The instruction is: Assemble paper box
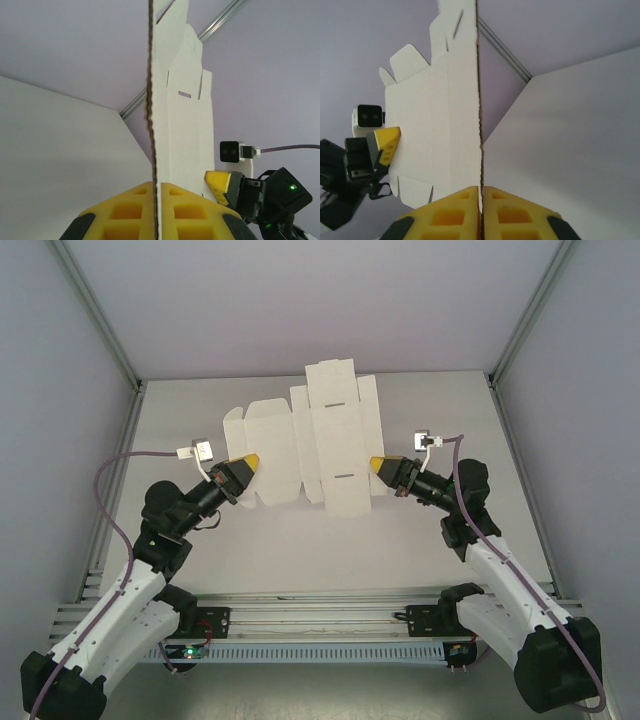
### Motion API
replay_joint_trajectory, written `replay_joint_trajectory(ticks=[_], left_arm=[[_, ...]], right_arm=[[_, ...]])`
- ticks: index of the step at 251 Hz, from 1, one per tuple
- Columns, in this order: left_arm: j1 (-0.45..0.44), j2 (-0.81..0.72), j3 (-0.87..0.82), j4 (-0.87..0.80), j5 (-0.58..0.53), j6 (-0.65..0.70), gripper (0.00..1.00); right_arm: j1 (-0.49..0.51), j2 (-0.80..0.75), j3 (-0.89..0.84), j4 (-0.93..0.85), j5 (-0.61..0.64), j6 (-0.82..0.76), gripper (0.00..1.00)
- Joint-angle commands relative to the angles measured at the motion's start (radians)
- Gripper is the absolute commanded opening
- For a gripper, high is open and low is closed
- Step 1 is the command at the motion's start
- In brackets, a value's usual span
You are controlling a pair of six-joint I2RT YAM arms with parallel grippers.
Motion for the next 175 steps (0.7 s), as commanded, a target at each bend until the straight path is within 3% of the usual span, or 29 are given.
replay_joint_trajectory(ticks=[1,19,22,30,37,43,46,72,105,137,175], left_arm=[[-0.013,-0.023,-0.012,-0.042,-0.042,0.018,0.0],[-0.014,-0.03,-0.003,-0.116,-0.078,0.029,0.0],[-0.013,-0.031,0.0,-0.135,-0.087,0.032,0.05],[-0.013,-0.036,0.008,-0.191,-0.115,0.04,0.29],[-0.013,-0.039,0.015,-0.241,-0.137,0.055,0.6],[-0.013,-0.041,0.022,-0.291,-0.161,0.072,0.92],[-0.013,-0.042,0.027,-0.319,-0.177,0.081,0.99],[-0.013,-0.039,0.08,-0.598,-0.378,0.147,1.0],[-0.013,-0.007,0.134,-0.85,-0.622,0.151,1.0],[-0.013,0.005,0.118,-0.865,-0.63,0.153,1.0],[-0.013,0.023,0.122,-0.844,-0.613,0.167,1.0]], right_arm=[[0.01,-0.025,0.041,-0.057,0.043,-0.075,0.0],[0.014,-0.033,0.06,-0.15,0.083,-0.136,0.0],[0.017,-0.036,0.068,-0.177,0.092,-0.154,0.0],[0.02,-0.037,0.083,-0.237,0.121,-0.196,0.0],[0.025,-0.038,0.097,-0.294,0.15,-0.24,0.0],[0.029,-0.035,0.109,-0.338,0.172,-0.277,0.0],[0.031,-0.034,0.115,-0.359,0.179,-0.293,0.0],[0.044,0.012,0.15,-0.482,0.18,-0.425,0.0],[0.054,0.121,0.154,-0.502,0.107,-0.495,0.0],[0.064,0.24,0.153,-0.502,0.118,-0.542,0.0],[0.117,0.351,0.232,-0.621,0.276,-0.739,0.0]])
